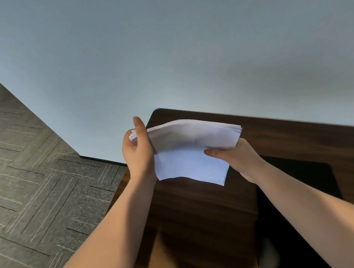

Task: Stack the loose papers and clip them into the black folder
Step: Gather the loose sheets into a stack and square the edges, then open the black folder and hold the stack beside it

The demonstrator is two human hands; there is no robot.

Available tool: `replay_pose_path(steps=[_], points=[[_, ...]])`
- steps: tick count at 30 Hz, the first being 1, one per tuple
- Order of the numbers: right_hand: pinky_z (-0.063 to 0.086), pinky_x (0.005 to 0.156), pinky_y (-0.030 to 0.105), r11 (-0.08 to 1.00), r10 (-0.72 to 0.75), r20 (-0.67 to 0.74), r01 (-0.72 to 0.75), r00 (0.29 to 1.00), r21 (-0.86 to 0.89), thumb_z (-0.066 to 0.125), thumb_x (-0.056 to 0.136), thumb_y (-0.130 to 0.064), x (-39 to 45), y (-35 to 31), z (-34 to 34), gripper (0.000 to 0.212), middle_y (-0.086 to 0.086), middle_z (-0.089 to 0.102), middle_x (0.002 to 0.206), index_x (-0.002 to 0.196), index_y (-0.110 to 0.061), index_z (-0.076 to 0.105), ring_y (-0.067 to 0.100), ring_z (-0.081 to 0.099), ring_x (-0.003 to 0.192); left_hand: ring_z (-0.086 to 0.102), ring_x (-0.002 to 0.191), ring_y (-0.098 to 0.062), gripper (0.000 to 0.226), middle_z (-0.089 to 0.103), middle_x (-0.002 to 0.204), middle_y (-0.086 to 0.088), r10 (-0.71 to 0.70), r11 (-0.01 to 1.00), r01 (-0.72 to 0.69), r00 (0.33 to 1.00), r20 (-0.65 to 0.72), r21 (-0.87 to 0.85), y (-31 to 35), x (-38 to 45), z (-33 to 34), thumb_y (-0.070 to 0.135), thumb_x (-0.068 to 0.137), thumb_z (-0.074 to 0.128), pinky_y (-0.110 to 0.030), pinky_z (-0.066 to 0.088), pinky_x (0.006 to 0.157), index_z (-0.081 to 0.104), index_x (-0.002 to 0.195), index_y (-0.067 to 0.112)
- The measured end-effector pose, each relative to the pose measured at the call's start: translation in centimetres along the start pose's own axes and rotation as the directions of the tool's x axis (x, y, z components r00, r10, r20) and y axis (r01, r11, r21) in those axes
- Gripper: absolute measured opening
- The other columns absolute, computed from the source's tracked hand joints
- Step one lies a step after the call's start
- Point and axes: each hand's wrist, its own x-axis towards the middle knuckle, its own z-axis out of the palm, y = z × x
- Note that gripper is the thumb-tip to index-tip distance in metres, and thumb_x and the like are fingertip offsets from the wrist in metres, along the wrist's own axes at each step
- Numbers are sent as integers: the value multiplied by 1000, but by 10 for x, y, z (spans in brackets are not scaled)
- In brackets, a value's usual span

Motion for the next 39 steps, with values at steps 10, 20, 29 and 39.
replay_pose_path(steps=[10,20,29,39], points=[[50,95,39,982,59,83,-43,995,-183,76,77,-29,4,16,-1,49,6,63,118,123,-23,57,21,56,113,67,99,-12,45,73,112,5,-345,855,123,860,376,505,-48,16,-42,28,73,82,-10,47,65,70,116,19],[48,89,36,986,66,26,-61,997,-158,60,89,-35,-6,10,-8,18,0,64,105,105,-25,59,22,59,103,64,110,-23,46,70,117,-4,-280,871,98,904,323,481,-59,6,-28,34,83,72,-37,53,92,63,123,13],[47,96,40,999,29,-83,-31,996,-27,64,87,-32,-21,13,-44,10,-1,66,106,97,-29,63,20,59,107,66,107,-23,44,71,108,-4,-358,901,199,845,398,387,-47,-8,14,34,80,75,-39,53,95,67,115,8],[48,91,34,995,96,-118,-95,988,11,66,86,-11,-47,11,-130,16,3,69,105,85,-27,67,20,63,99,66,89,-17,27,70,94,1,-474,854,229,713,518,467,-43,-51,87,19,85,72,-32,52,82,65,110,12]])
